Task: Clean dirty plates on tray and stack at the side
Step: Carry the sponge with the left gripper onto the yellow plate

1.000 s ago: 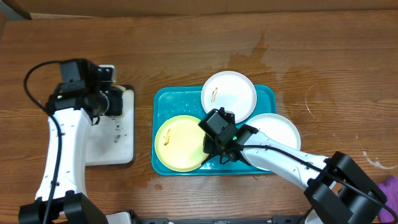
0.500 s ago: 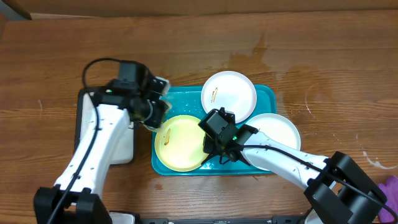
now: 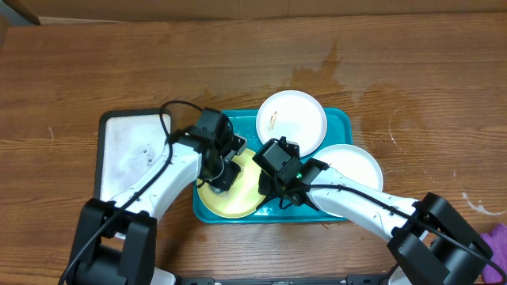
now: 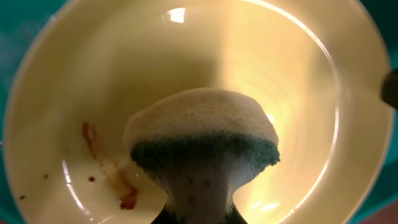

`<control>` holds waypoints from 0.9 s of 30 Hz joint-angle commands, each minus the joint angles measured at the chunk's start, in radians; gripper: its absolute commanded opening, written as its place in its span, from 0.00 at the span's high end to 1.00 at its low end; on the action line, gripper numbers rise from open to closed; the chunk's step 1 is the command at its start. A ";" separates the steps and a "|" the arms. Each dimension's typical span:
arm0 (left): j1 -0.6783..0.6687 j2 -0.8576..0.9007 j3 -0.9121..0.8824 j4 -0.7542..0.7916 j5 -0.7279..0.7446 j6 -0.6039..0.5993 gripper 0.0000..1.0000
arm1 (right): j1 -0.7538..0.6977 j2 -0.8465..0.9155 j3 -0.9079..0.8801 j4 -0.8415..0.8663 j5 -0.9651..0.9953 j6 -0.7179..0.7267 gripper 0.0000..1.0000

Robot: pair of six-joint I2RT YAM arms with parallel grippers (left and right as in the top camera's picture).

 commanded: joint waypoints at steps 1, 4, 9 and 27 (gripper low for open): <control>-0.016 0.012 -0.076 0.072 -0.071 -0.042 0.96 | 0.000 0.008 0.019 -0.005 -0.004 0.005 0.96; -0.015 0.012 -0.101 0.099 -0.104 -0.060 0.96 | 0.000 0.008 0.019 -0.005 -0.004 0.005 0.96; -0.016 0.012 -0.113 0.109 -0.154 -0.064 0.96 | 0.000 0.008 0.019 -0.006 -0.004 0.006 0.96; -0.017 0.011 -0.186 0.202 -0.234 -0.085 0.79 | 0.000 0.008 0.010 -0.006 -0.008 0.028 0.95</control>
